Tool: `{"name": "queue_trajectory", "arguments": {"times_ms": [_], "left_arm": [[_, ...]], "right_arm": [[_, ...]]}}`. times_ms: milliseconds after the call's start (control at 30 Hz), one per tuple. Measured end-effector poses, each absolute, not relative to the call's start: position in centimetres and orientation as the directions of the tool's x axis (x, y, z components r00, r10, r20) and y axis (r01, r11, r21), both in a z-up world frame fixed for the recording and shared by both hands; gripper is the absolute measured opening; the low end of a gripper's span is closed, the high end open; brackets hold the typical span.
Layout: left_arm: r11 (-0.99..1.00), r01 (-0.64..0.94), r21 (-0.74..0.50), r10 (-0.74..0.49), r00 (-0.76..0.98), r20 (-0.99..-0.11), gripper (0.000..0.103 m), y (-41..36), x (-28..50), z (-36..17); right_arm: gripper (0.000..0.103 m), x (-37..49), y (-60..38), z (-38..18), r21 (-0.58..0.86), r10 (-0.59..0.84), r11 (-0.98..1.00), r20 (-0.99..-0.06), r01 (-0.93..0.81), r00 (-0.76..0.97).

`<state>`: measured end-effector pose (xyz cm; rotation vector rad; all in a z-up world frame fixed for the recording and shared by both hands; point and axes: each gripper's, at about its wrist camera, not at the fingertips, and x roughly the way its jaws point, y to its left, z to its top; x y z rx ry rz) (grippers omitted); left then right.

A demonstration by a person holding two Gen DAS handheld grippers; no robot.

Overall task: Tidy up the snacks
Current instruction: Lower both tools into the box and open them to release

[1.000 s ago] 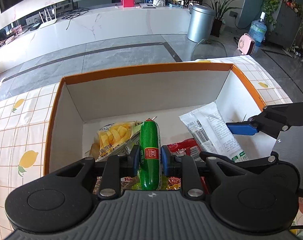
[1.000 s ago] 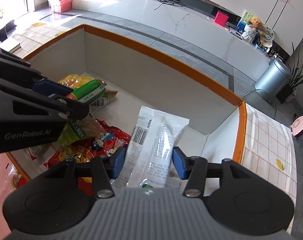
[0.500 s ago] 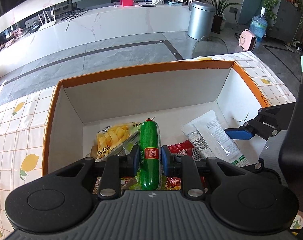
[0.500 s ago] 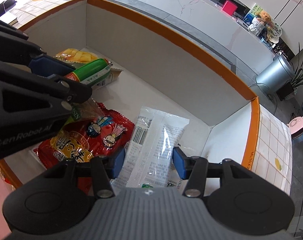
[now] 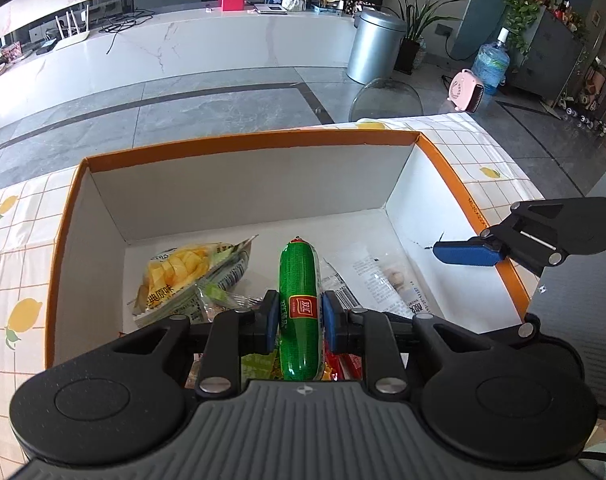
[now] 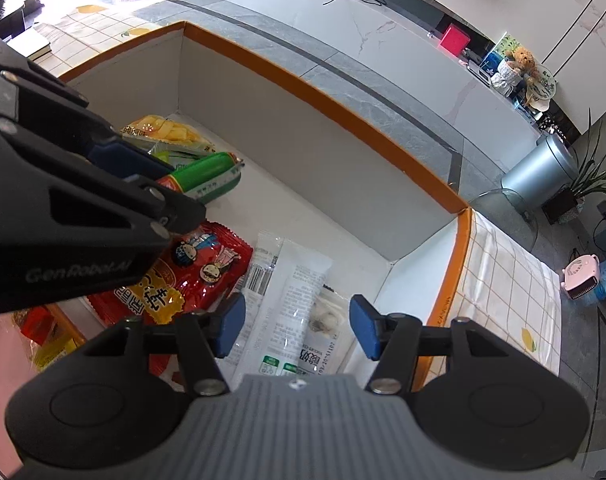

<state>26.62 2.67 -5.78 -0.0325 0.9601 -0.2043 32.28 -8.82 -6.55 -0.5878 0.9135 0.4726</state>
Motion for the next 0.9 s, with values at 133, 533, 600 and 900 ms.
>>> {"name": "queue_trajectory", "arguments": {"times_ms": [133, 533, 600, 900], "left_arm": [[0.981, 0.162, -0.107, -0.178, 0.532, -0.828, 0.025, 2.2, 26.9, -6.8], [0.986, 0.141, -0.094, -0.154, 0.513, -0.844, 0.047, 1.8, 26.4, -7.1], [0.987, 0.138, -0.084, -0.145, 0.526, -0.838, 0.058, 1.8, 26.0, -6.5], [0.993, 0.117, -0.011, -0.083, 0.629, -0.773, 0.071, 1.9, 22.3, -3.0]], "right_arm": [[0.056, 32.5, -9.2, -6.4, -0.282, 0.122, 0.747, -0.832, -0.602, 0.540], [0.056, 32.4, -9.7, -6.3, -0.288, 0.111, 0.760, -0.826, -0.583, 0.553], [0.056, 32.1, -9.8, -6.0, -0.297, 0.110, 0.756, -0.820, -0.583, 0.562], [0.057, 30.0, -10.6, -3.7, -0.298, 0.106, 0.768, -0.813, -0.566, 0.572]]}}
